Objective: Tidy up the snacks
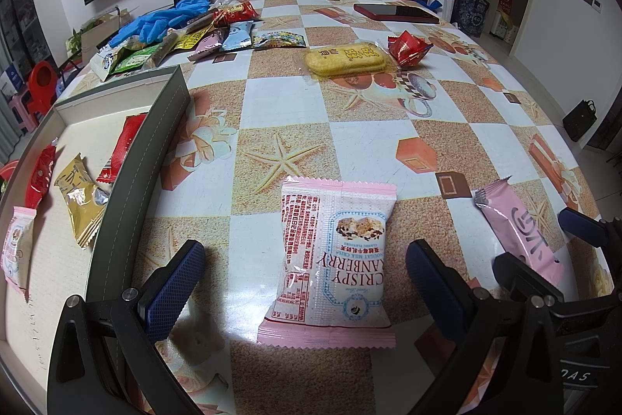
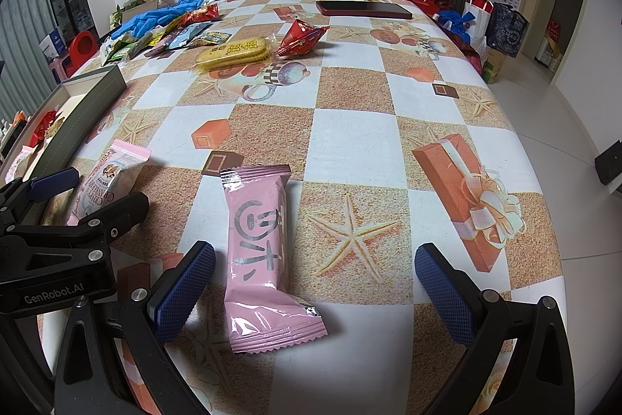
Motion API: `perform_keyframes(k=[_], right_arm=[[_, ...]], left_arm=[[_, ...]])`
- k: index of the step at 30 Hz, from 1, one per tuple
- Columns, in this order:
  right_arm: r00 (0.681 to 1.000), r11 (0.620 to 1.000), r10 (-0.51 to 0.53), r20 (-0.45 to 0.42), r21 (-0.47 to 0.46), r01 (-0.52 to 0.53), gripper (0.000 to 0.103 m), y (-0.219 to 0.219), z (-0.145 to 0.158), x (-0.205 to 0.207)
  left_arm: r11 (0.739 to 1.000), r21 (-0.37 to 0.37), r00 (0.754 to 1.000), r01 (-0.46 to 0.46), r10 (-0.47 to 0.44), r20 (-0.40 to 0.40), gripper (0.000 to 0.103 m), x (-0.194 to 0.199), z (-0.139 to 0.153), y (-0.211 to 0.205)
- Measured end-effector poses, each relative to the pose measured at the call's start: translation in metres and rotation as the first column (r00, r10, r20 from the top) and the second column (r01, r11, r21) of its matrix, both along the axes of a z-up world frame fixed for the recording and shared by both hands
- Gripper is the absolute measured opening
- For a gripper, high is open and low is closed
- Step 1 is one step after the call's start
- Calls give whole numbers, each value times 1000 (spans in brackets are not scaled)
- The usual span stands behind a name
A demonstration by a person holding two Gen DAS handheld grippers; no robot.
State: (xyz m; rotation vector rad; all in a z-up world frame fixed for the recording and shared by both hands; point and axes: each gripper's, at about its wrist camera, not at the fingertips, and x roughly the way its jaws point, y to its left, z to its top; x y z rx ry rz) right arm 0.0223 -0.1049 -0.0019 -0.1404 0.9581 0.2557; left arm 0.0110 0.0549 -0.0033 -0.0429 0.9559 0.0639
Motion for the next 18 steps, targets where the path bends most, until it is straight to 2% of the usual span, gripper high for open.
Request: perform_keyframes(k=[18], right_arm=[[1000, 1000, 0, 0, 0, 0, 103, 0, 0, 0]], left_arm=[[1000, 1, 1000, -1, 1, 0, 103, 0, 0, 0]])
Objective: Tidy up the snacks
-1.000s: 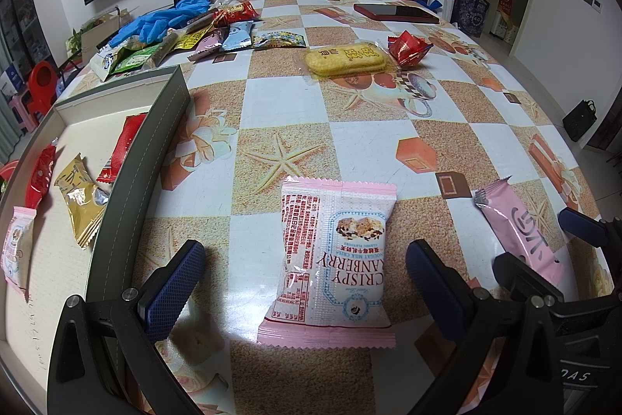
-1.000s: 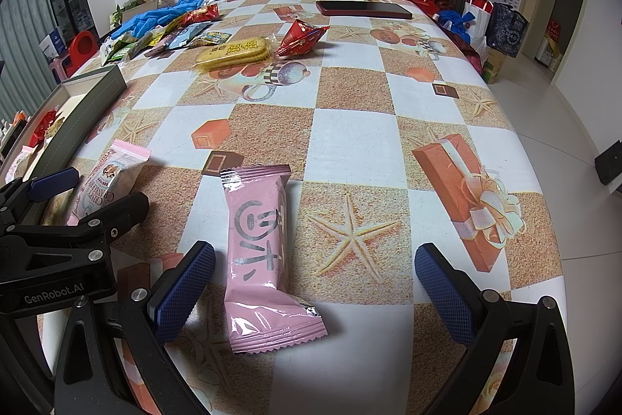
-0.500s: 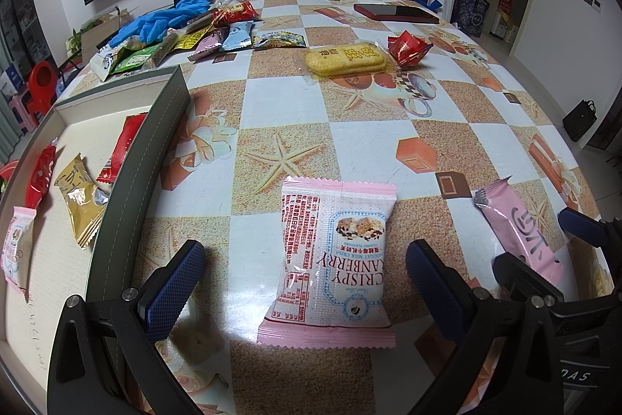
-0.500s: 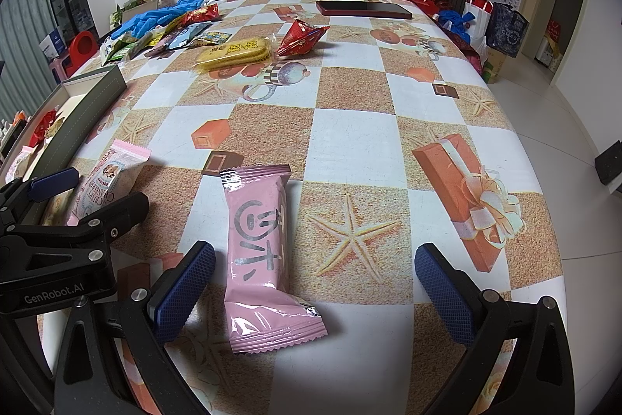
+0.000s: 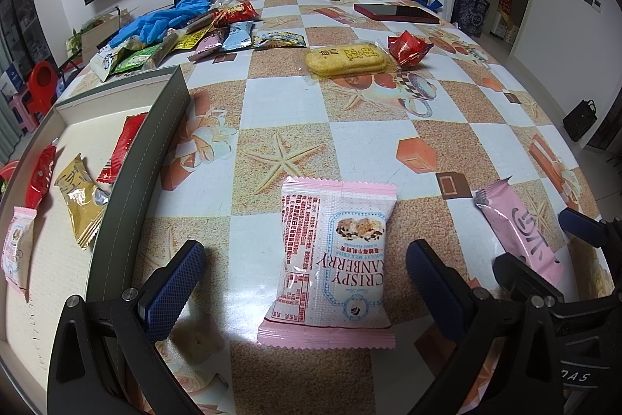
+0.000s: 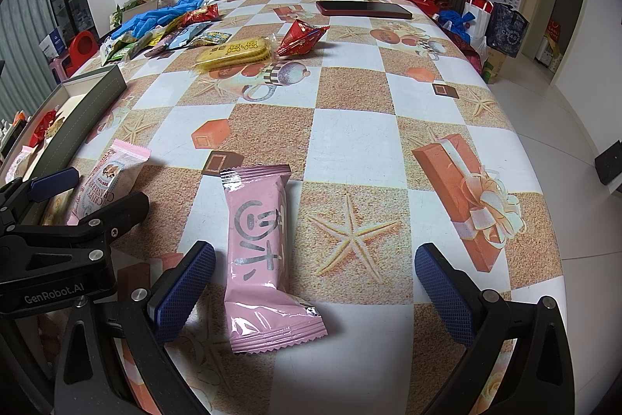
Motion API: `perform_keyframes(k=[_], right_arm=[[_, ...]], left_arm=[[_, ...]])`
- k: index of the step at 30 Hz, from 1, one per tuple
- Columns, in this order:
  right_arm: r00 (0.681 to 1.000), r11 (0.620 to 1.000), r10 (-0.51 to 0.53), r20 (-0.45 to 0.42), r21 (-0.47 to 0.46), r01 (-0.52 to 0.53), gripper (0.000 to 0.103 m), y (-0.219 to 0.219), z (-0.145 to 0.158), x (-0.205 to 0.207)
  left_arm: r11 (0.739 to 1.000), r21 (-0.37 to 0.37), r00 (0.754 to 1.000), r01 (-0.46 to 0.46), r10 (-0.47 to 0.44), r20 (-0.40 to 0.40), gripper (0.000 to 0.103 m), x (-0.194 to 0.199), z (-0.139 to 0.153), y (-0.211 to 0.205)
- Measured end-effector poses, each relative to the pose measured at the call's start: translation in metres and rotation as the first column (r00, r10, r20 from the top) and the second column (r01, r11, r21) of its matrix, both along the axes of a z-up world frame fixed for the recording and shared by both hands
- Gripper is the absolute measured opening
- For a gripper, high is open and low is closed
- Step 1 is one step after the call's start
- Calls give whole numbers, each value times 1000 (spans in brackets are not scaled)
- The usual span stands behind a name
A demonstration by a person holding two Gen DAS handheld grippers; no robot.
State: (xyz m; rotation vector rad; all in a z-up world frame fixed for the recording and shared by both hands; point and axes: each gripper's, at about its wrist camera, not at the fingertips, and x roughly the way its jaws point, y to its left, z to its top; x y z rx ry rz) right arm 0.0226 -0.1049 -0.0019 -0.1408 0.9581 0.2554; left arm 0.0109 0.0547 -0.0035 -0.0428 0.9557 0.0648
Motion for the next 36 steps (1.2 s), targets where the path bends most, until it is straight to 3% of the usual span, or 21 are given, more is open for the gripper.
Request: perform_keyframes(k=[9, 26, 36], right_arm=[[1000, 1000, 3, -2, -3, -3, 103, 0, 0, 0], [996, 999, 22, -86, -29, -25, 103, 2, 2, 9], [999, 999, 32, -40, -16, -33, 103, 1, 1, 3]], left_arm=[[1000, 1, 1000, -6, 6, 0, 103, 1, 0, 1], [999, -15, 999, 31, -31, -7, 103, 1, 2, 4], [1000, -2, 999, 27, -27, -18, 103, 0, 2, 3]])
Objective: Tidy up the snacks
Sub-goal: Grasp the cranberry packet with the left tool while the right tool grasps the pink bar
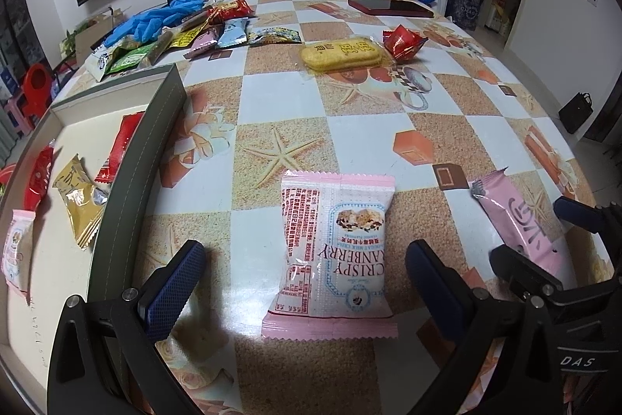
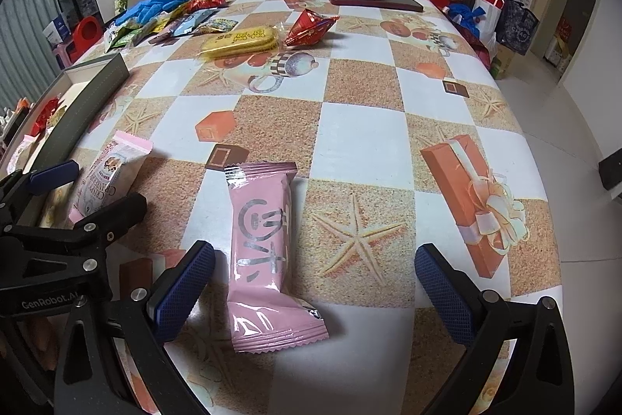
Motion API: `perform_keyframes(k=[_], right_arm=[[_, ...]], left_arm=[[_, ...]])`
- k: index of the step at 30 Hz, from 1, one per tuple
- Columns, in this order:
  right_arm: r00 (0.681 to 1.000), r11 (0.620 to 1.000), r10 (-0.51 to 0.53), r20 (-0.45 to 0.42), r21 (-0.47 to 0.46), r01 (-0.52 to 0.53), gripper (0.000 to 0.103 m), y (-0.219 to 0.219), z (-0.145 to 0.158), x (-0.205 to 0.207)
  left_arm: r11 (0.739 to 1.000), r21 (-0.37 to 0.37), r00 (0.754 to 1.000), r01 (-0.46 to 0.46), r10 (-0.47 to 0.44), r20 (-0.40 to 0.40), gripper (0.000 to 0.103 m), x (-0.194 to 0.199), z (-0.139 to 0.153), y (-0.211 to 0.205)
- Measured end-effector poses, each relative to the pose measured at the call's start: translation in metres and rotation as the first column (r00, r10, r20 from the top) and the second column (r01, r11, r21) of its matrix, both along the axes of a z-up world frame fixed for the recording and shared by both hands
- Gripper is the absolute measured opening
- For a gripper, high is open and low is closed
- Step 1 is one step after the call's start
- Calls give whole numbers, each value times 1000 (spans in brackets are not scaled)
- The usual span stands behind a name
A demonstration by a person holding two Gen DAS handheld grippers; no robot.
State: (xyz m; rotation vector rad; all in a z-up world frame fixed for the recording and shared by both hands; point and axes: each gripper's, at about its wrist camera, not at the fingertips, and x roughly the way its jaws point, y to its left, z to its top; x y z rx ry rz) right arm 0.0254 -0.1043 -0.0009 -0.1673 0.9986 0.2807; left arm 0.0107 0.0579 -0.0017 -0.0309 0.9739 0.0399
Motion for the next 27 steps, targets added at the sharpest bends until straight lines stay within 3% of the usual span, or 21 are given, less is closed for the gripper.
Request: perform_keyframes(k=[17, 19, 23, 24, 27], right_arm=[[1000, 1000, 14, -13, -7, -15, 103, 2, 1, 3], [1000, 1000, 16, -11, -7, -16, 103, 2, 1, 3], [1000, 1000, 25, -6, -9, -25, 103, 5, 1, 2], [999, 999, 40, -9, -10, -40, 103, 7, 1, 2], [997, 997, 79, -1, -13, -79, 94, 15, 3, -4]], left_arm=[[1000, 0, 1000, -8, 8, 2, 99, -3, 1, -2], [1000, 1, 1000, 13, -13, 11, 93, -4, 3, -5], [999, 13, 998, 53, -53, 35, 51, -6, 9, -15], [998, 16, 998, 60, -60, 34, 47, -5, 10, -18], [998, 15, 997, 58, -59, 42, 46, -6, 9, -20]])
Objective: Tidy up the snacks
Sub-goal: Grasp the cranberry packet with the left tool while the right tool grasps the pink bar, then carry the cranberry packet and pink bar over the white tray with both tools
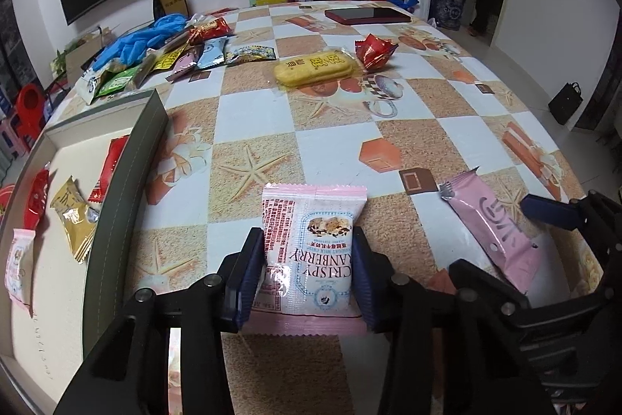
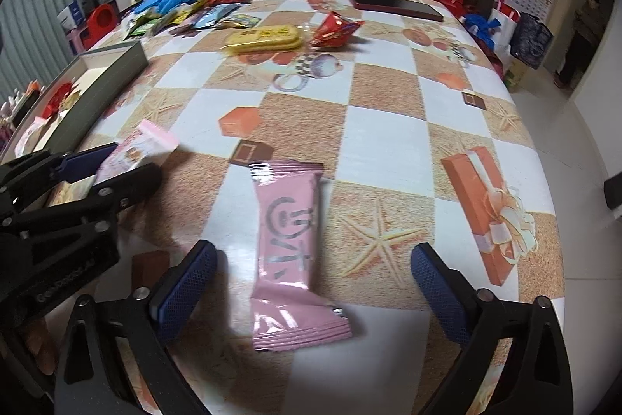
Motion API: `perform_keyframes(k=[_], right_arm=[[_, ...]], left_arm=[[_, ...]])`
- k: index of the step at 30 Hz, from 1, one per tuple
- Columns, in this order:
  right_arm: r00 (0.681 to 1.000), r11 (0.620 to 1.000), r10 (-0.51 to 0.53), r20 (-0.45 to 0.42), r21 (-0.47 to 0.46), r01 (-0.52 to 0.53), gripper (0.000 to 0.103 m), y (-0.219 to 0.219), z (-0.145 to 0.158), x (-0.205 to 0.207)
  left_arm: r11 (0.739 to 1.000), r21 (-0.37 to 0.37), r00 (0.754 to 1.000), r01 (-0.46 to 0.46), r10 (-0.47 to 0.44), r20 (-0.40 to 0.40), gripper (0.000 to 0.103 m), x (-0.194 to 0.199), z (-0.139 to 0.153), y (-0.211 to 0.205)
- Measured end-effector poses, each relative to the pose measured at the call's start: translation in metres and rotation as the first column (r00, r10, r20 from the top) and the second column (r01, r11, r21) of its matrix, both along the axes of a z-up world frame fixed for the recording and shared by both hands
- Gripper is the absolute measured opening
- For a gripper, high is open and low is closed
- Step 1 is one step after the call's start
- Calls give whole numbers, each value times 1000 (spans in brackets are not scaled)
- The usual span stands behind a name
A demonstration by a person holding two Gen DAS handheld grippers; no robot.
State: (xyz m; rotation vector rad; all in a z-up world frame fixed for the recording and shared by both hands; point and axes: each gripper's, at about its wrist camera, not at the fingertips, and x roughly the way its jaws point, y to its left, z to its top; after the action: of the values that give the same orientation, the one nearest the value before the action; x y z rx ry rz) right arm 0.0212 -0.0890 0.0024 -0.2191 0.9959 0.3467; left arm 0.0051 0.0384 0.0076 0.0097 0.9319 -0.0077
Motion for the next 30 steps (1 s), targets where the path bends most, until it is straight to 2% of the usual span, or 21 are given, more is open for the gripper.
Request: perform_keyframes(k=[2, 7, 11, 13, 30], right_arm=[[1000, 1000, 12, 5, 2, -12, 87, 3, 1, -3], [999, 999, 52, 9, 10, -52, 61, 13, 5, -9], [998, 998, 58, 7, 14, -58, 52, 17, 6, -11], [998, 998, 60, 6, 17, -60, 29, 18, 8, -11], [999, 995, 42, -27, 87, -40, 25, 15, 13, -13]], left_arm=[[1000, -3, 1000, 5, -5, 1, 46, 0, 0, 0], [1000, -7, 1000, 4, -4, -2, 46, 0, 0, 1], [1000, -6, 1000, 7, -7, -3, 44, 0, 0, 1], [1000, -3, 1000, 11, -11, -4, 44, 0, 0, 1], [1000, -20, 999, 20, -20, -35, 42, -10, 2, 5]])
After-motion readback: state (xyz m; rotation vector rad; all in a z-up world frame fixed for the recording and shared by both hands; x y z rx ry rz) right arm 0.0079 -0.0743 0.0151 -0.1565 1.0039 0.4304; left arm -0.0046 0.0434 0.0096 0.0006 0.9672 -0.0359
